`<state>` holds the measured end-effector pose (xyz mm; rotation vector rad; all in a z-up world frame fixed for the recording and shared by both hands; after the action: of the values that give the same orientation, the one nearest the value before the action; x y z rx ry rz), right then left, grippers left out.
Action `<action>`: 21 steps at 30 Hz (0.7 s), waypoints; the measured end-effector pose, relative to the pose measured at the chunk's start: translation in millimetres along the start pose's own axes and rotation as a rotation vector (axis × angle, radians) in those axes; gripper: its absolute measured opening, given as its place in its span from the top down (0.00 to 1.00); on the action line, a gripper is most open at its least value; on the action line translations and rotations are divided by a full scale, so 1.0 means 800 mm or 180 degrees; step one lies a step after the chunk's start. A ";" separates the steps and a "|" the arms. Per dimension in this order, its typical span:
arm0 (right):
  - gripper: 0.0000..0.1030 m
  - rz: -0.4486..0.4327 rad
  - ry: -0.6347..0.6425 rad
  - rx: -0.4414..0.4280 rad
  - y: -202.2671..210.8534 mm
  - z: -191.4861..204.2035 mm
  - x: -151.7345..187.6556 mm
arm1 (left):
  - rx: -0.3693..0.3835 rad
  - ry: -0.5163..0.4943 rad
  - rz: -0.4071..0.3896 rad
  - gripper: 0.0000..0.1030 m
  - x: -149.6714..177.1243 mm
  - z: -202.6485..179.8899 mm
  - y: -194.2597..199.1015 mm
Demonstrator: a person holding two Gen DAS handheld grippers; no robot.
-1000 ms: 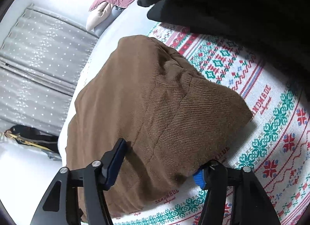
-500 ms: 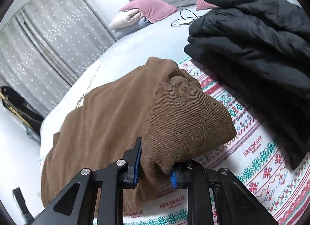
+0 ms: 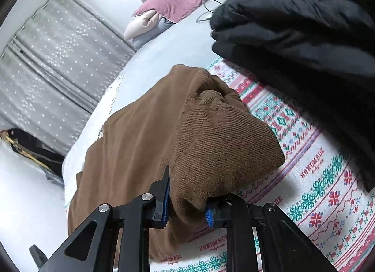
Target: Fold large clothes
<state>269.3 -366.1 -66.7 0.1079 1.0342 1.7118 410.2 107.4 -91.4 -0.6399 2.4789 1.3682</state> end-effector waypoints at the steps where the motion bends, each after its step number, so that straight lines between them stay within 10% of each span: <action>1: 0.78 0.0034 0.0006 0.0045 -0.006 -0.004 0.001 | 0.0118 0.0096 0.0018 0.15 -0.002 0.009 0.000; 8: 0.78 -0.0017 0.0236 0.0285 -0.012 0.006 0.006 | 0.0430 0.0508 -0.0019 0.17 -0.010 0.037 0.029; 14: 0.80 -0.0263 0.0481 0.0559 -0.001 0.048 0.003 | -0.0455 0.0627 -0.0040 0.17 -0.019 0.098 0.058; 21: 0.82 -0.1191 0.1659 0.0966 0.032 0.196 0.038 | -0.0148 0.1005 -0.0241 0.17 -0.033 0.149 0.119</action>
<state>321.8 -252.2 35.0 -0.3372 1.5840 1.2547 386.7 259.2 -73.9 -1.0207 2.6323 1.3926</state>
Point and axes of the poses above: each gripper's, at about its wrist camera, not at the fingertips, and y roughly against the way its jaws point, z to its left, x to its underside, the point moved 1 cm from there along -y, roughly the way its jaws point, and after that the axes turned 2 degrees about -y, right-handed, at the moved point
